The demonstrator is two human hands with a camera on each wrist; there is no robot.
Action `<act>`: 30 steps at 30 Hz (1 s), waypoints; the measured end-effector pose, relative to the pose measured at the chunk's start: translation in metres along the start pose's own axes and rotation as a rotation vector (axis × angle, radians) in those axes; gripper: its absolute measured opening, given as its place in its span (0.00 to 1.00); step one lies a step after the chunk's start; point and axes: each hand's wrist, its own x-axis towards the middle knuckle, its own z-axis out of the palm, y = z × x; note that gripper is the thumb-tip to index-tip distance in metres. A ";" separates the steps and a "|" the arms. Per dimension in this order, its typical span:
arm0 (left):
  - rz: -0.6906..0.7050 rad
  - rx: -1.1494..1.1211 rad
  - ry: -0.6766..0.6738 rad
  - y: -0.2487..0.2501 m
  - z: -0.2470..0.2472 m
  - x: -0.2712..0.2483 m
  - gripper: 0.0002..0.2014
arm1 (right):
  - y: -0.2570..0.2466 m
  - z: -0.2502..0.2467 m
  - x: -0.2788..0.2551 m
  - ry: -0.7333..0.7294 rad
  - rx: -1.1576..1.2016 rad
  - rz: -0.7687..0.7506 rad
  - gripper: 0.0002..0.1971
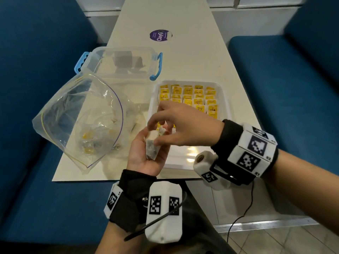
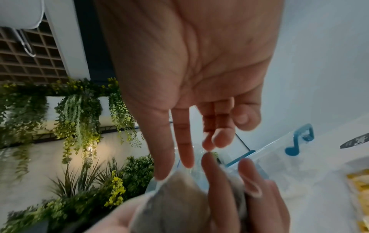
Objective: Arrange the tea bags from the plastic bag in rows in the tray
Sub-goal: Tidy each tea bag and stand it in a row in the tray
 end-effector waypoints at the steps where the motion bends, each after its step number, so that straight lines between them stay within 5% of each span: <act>1: -0.005 0.001 -0.001 -0.002 0.001 0.000 0.20 | 0.000 0.002 -0.001 -0.026 -0.021 0.000 0.16; 7: -0.056 0.030 0.019 -0.007 0.007 -0.003 0.17 | 0.003 0.007 -0.008 -0.077 -0.140 -0.021 0.15; 12: -0.058 0.040 0.024 -0.009 0.007 -0.003 0.25 | 0.007 0.009 -0.010 -0.030 -0.101 -0.041 0.09; 15: -0.057 0.036 0.036 -0.008 0.007 -0.002 0.20 | 0.009 0.009 -0.012 -0.045 -0.084 -0.043 0.08; 19: -0.008 0.041 0.018 -0.011 0.004 0.001 0.25 | 0.012 0.006 -0.014 -0.009 0.083 -0.008 0.09; 24: 0.025 0.012 -0.013 -0.012 0.005 0.003 0.14 | 0.011 0.004 -0.013 0.127 0.307 -0.025 0.11; 30: -0.021 -0.037 -0.001 -0.007 -0.001 0.007 0.15 | 0.013 -0.012 -0.007 0.180 0.426 0.036 0.08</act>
